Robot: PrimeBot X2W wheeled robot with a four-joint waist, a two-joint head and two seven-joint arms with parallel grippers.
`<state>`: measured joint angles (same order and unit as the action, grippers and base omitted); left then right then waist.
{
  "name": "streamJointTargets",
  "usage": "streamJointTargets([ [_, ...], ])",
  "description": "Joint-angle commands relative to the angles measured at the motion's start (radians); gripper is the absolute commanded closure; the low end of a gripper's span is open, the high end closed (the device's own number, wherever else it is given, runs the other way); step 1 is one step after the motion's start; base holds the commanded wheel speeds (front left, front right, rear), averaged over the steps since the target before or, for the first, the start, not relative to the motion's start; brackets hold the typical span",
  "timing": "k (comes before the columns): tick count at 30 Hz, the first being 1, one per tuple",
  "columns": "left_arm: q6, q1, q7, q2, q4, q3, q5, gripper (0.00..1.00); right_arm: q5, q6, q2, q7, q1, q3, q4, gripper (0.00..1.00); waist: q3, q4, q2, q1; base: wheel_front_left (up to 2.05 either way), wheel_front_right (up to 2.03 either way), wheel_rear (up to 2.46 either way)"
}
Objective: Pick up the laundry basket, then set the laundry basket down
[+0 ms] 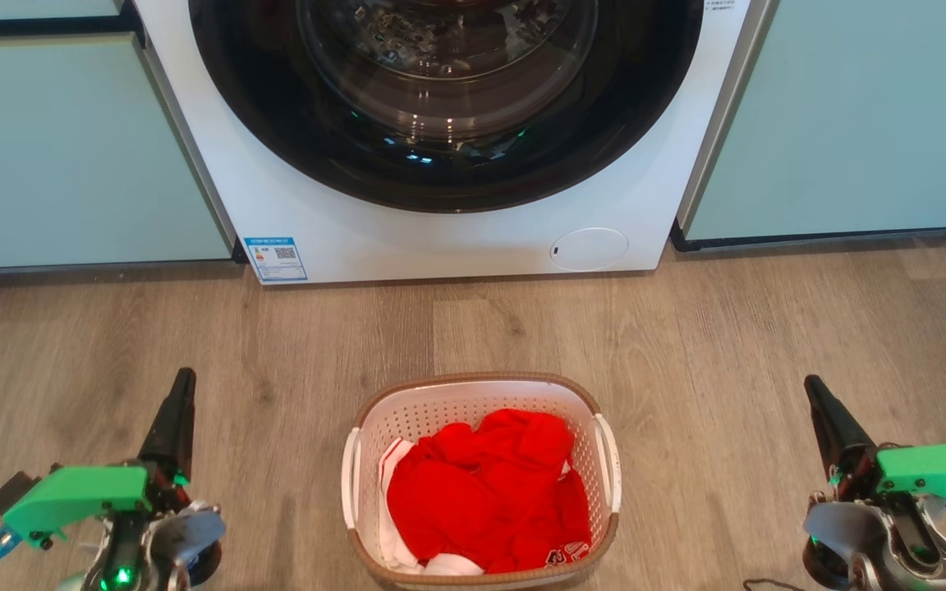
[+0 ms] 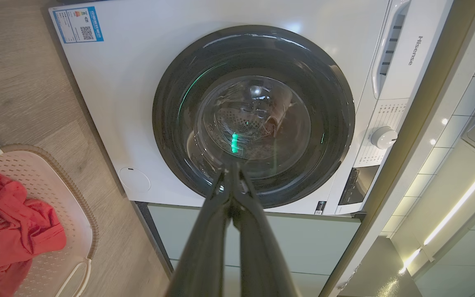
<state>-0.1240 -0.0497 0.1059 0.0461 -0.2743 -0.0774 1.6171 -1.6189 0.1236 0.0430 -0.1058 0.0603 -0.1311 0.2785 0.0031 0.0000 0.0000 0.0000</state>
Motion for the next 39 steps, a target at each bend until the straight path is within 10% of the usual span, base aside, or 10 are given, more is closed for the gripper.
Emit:
streamJointTargets([
  [1,-0.007,-0.058,0.008,0.004,0.029,-0.037,-0.009,1.00,0.011,0.007,0.007,-0.008,0.048,0.016,-0.034,1.00,0.000,0.000,0.0000,0.0000,0.00,0.00,0.00],
  [18,-0.007,-0.058,0.008,0.004,0.029,-0.037,-0.009,1.00,0.011,0.007,0.007,-0.008,0.048,0.016,-0.034,1.00,0.000,0.000,0.0000,0.0000,0.00,0.00,0.00],
  [19,0.000,0.000,0.000,0.000,0.000,0.000,0.000,0.00,0.000,0.000,0.000,0.000,0.000,0.000,0.000,0.00,0.000,0.000,0.0000,0.0000,0.00,0.00,0.00],
  [39,0.000,0.019,-0.047,-0.001,-0.027,-0.009,-0.037,0.00,0.044,0.001,-0.004,0.047,-0.014,0.015,0.026,0.00,-0.002,-0.002,0.0000,0.0000,0.00,0.00,0.00],
])
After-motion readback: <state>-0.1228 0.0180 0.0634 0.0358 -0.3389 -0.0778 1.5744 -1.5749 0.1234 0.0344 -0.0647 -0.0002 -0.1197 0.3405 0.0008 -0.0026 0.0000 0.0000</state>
